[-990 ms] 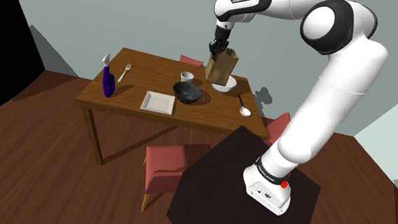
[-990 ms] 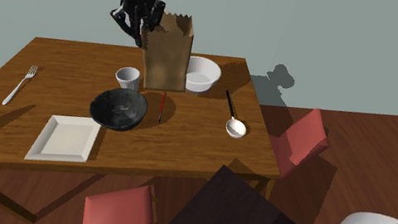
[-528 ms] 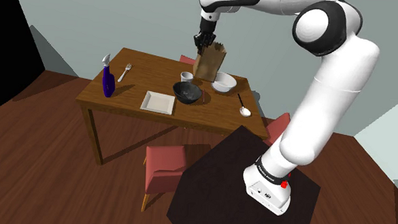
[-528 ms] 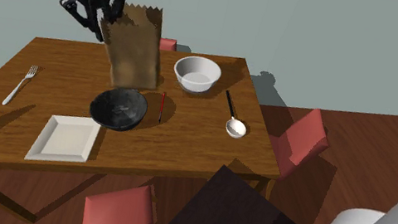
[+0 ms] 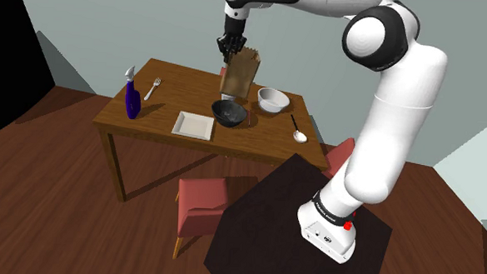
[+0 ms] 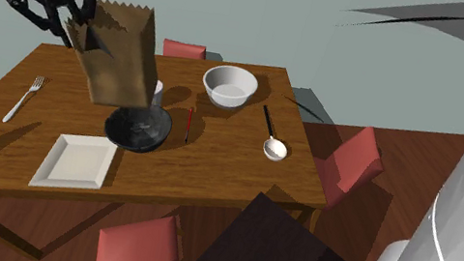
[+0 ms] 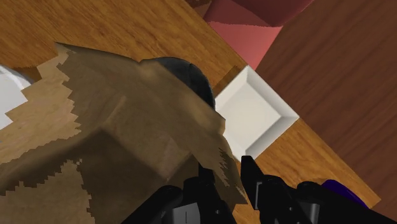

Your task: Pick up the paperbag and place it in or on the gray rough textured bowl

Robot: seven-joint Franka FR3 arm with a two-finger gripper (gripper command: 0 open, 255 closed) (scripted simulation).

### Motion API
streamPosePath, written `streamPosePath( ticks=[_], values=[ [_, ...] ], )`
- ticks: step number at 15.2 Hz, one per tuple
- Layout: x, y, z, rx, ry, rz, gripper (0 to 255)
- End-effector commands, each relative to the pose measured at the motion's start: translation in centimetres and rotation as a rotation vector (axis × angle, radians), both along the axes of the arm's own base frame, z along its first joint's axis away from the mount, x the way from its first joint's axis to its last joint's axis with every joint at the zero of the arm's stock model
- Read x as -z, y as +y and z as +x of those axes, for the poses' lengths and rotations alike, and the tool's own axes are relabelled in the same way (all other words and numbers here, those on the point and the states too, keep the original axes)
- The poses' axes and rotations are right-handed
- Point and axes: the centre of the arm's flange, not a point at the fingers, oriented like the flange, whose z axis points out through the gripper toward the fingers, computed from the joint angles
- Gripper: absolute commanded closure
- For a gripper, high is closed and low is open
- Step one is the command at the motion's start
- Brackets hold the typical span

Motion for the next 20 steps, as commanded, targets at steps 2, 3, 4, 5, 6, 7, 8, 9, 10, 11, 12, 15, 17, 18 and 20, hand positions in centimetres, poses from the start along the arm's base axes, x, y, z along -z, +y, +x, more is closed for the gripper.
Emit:
streamPosePath(
  ticks=[2, 3, 4, 5, 6, 7, 8, 9, 10, 11, 12, 15, 17, 18, 20],
  values=[
    [1.3, 0.1, 0.2, 0.001, -0.002, 0.000, 255],
    [1.9, 0.1, 0.2, 0.001, -0.002, 0.000, 255],
    [2.4, 0.1, 0.2, 0.001, -0.002, 0.000, 255],
    [2.9, 0.1, 0.2, 0.001, -0.002, 0.000, 255],
    [3.5, 0.1, 0.2, 0.001, -0.002, 0.000, 255],
    [4.0, 0.1, 0.2, 0.001, -0.002, 0.000, 255],
    [4.5, 0.1, 0.1, 0.001, -0.002, 0.000, 255],
    [5.0, 0.1, 0.2, 0.001, -0.002, 0.000, 255],
    [5.6, 0.1, 0.2, 0.001, -0.002, 0.000, 255],
    [6.1, 0.1, 0.2, 0.001, -0.002, 0.000, 255],
    [6.6, 0.1, 0.2, 0.001, -0.002, 0.000, 255],
    [8.2, 0.1, 0.2, 0.001, -0.002, 0.000, 255],
    [9.3, 0.1, 0.2, 0.001, -0.002, 0.000, 255],
    [9.8, 0.1, 0.2, 0.001, -0.002, 0.000, 255],
    [10.8, 0.1, 0.2, 0.001, -0.002, 0.000, 255]
  ],
)
